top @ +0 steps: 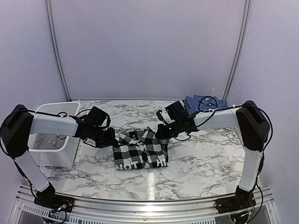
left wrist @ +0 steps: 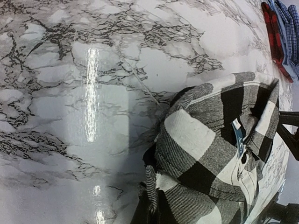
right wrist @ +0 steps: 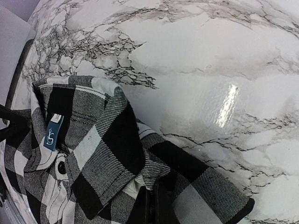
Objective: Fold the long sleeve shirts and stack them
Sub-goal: Smooth out the square-folded shirt at the center of the board.
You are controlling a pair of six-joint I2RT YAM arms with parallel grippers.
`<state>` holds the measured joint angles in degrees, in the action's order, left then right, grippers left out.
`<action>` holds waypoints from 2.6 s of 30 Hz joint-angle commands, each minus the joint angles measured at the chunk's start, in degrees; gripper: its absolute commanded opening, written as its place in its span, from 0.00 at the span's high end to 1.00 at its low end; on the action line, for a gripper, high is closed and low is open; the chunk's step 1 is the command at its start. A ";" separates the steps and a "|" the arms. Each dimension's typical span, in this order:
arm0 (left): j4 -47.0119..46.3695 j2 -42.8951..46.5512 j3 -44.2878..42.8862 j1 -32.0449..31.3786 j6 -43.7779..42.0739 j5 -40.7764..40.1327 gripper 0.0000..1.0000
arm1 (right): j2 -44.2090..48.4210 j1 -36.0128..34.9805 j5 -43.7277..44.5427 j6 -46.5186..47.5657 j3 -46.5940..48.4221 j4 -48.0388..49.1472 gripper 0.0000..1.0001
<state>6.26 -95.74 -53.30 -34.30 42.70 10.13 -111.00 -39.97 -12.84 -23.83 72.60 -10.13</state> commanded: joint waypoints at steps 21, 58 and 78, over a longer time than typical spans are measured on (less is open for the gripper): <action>-4.95 -10.01 -13.55 1.26 -11.55 5.24 0.93 | 11.83 1.43 12.08 -4.68 -12.96 0.79 1.00; -11.30 0.97 7.73 0.24 -1.44 3.45 0.67 | 13.22 2.47 5.04 -6.66 -18.32 6.30 0.56; -16.83 -2.02 11.95 -5.41 6.93 16.24 1.00 | 11.37 2.51 5.19 -7.11 -19.16 7.83 0.57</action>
<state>-8.69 -92.90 -43.09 -37.30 48.45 22.24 -98.52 -37.69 -7.44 -30.30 53.12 -3.79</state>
